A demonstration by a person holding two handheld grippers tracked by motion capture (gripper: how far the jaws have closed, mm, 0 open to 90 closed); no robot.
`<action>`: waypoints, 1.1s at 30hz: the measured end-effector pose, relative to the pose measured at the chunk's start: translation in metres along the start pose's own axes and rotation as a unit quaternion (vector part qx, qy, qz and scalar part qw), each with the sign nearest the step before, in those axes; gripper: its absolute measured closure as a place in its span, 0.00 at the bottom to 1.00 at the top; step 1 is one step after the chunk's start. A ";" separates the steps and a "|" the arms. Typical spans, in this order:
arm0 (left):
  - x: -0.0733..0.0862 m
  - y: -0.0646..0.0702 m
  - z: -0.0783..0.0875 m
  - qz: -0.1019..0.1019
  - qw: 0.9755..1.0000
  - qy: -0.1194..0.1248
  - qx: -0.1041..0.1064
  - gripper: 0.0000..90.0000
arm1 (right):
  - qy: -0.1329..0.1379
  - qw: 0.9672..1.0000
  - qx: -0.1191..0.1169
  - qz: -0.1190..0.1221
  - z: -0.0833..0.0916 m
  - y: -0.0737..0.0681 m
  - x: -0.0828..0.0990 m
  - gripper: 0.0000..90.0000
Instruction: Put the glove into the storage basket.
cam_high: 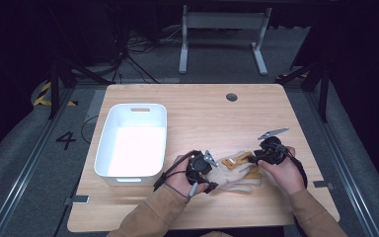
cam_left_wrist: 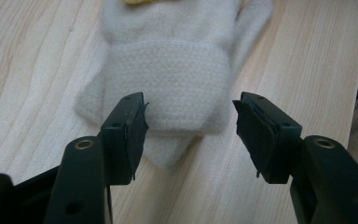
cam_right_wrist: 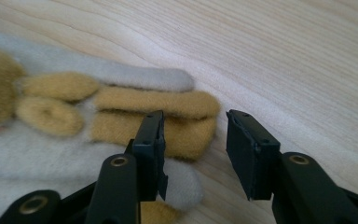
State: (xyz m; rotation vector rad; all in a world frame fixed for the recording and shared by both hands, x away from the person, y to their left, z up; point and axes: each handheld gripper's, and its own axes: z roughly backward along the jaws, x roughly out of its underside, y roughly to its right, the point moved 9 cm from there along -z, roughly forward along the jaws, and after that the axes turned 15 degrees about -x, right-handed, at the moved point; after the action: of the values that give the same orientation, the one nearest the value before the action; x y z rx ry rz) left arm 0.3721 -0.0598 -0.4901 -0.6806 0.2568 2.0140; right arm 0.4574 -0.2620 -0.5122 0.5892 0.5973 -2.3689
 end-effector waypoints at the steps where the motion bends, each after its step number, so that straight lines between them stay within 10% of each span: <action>1: 0.000 0.000 0.000 0.001 1.000 -0.002 -0.001 0.48 | -0.003 1.000 -0.002 -0.003 -0.002 0.001 0.001 0.63; 11: 0.001 0.001 -0.003 -0.004 1.000 -0.005 -0.002 0.47 | -0.028 0.999 0.005 0.033 -0.005 -0.004 0.002 0.92; 33: -0.002 0.002 -0.001 0.004 1.000 0.007 -0.001 0.46 | -0.010 1.000 0.016 0.025 -0.003 0.003 -0.006 0.79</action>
State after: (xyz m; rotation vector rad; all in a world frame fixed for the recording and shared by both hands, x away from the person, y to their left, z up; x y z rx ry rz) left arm 0.3718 -0.0632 -0.4901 -0.6963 0.2659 2.0176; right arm 0.4649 -0.2599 -0.5123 0.5870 0.5310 -2.3374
